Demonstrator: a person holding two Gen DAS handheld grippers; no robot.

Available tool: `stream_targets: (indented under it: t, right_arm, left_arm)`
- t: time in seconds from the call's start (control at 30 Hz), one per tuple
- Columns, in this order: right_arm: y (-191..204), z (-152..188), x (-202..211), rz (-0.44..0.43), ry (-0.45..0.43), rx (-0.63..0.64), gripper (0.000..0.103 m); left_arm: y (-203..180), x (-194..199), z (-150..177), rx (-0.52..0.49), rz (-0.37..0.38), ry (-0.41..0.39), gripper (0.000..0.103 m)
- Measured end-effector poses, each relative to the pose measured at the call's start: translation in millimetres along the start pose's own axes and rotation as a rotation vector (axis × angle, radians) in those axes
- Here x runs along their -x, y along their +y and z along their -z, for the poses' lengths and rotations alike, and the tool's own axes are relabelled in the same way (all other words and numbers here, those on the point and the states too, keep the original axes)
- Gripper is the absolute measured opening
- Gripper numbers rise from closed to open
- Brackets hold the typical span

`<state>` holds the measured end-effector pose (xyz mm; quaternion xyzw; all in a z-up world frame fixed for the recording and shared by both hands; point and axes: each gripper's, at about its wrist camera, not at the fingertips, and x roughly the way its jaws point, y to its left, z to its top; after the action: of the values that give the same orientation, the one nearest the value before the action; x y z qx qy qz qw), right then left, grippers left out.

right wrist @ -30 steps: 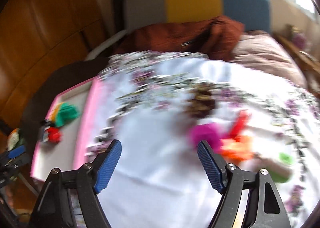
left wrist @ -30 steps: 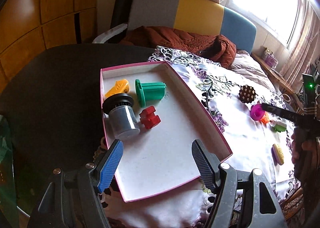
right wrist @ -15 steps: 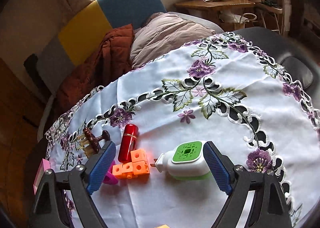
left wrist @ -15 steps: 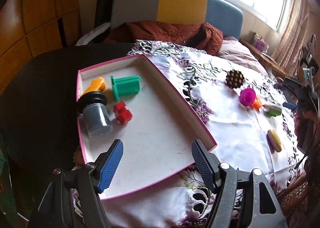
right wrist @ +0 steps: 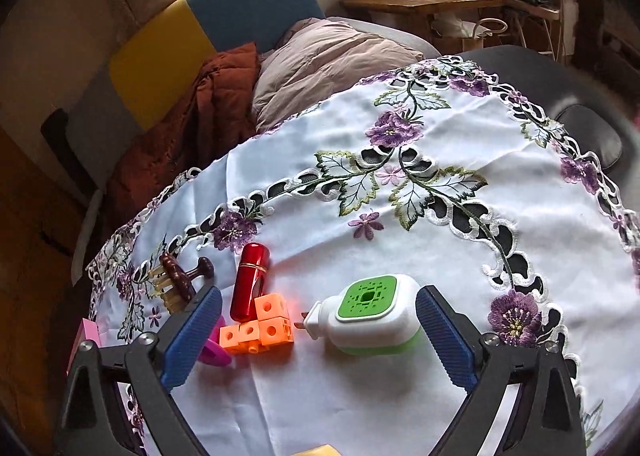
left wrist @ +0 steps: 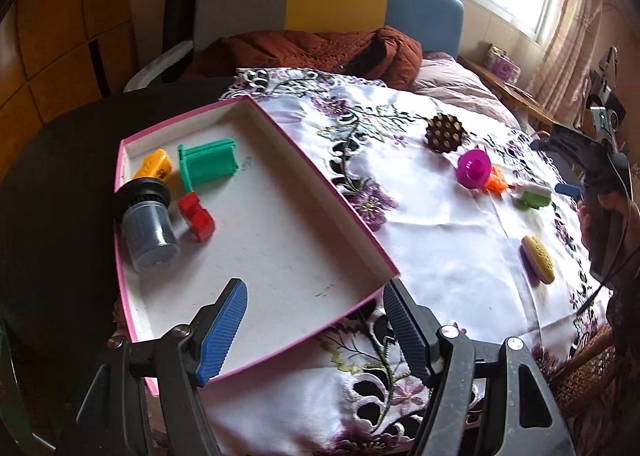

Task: Organize rigid objects
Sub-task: 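Lower the left gripper onto the magenta suction-cup toy and grasp it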

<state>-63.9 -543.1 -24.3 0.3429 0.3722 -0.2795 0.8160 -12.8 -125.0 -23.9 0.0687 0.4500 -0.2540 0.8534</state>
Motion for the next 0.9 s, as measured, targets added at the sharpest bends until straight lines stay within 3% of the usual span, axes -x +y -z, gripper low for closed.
stream_targets:
  t: [0.13,0.3,0.67,0.9]
  right_arm:
    - [-2.2,-1.1,1.6,-0.008,-0.004,-0.018,0.098]
    - [-3.5,-1.9,4.0,-0.015,-0.014,-0.029,0.098]
    - [-4.2,-3.2,6.0,-0.049,-0.018,-0.048,0.098]
    - [-3.3,-4.7,5.7,-0.075,-0.015,-0.053,0.099]
  left_arm:
    - [-13.7,0.3,-6.0,-0.04,0.021,-0.002,0.067]
    - [-41.3,-5.6,-30.2,-0.054,0.104,-0.021,0.067]
    - [-119.4,-58.6,-86.9,-0.106,0.24,0.007,0.067]
    - [-149.8,-102.6,-107.5,-0.097,0.292,0.045,0.076]
